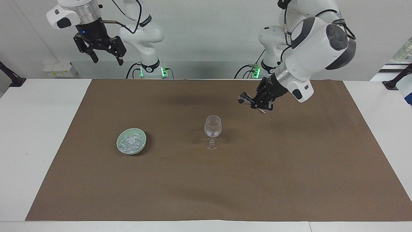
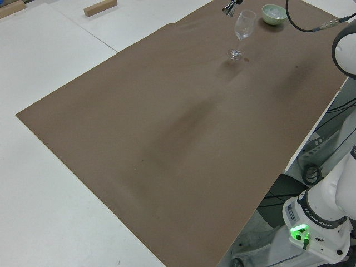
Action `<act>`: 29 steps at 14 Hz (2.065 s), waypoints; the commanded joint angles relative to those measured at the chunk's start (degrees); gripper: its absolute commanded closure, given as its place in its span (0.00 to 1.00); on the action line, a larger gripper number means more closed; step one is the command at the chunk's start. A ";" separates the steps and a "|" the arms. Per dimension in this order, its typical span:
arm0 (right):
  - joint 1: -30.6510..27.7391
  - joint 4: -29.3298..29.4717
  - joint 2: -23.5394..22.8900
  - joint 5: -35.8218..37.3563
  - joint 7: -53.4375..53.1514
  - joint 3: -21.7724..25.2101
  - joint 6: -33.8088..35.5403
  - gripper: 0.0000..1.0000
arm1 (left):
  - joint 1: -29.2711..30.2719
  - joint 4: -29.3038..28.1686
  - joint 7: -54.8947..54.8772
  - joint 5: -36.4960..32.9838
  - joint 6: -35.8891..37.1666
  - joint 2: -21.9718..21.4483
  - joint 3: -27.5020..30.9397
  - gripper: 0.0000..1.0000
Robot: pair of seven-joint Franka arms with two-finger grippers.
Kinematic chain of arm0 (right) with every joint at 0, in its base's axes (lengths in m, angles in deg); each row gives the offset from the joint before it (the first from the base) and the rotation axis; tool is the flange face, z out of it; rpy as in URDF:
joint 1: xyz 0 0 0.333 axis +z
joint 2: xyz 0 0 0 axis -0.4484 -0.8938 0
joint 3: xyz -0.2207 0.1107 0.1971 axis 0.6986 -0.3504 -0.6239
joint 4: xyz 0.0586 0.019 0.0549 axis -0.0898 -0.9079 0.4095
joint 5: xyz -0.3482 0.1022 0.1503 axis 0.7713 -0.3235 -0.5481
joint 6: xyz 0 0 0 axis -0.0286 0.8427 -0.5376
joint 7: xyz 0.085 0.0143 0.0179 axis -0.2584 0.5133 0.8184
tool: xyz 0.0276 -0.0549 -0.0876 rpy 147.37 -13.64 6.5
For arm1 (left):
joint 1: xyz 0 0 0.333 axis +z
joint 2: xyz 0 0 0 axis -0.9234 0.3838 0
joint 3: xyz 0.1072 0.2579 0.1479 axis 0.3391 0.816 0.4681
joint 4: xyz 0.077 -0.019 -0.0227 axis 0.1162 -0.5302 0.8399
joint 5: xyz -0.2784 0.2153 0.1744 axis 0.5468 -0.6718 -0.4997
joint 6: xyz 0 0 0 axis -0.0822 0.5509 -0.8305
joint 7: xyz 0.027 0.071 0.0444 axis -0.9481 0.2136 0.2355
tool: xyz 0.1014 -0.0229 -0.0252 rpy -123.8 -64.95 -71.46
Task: Pour wine and add ice with both arms
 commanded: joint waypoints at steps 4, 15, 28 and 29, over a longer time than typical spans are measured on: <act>-0.54 -0.73 0.42 -0.07 1.71 0.17 -1.19 0.00 | -0.82 -2.14 -10.10 11.38 5.23 -1.72 9.27 1.00; -0.80 -1.17 -4.59 0.20 1.71 -0.35 -8.74 0.00 | -0.20 -11.09 -31.54 29.48 9.19 -1.46 24.91 1.00; -0.98 -22.69 -7.23 1.43 0.57 -2.90 -34.05 0.00 | 2.35 -22.27 -47.36 41.44 10.15 2.40 31.34 1.00; -1.07 -23.83 -7.58 2.39 -0.74 -3.08 -35.46 0.00 | 2.35 -22.36 -48.59 41.71 10.68 2.93 32.13 1.00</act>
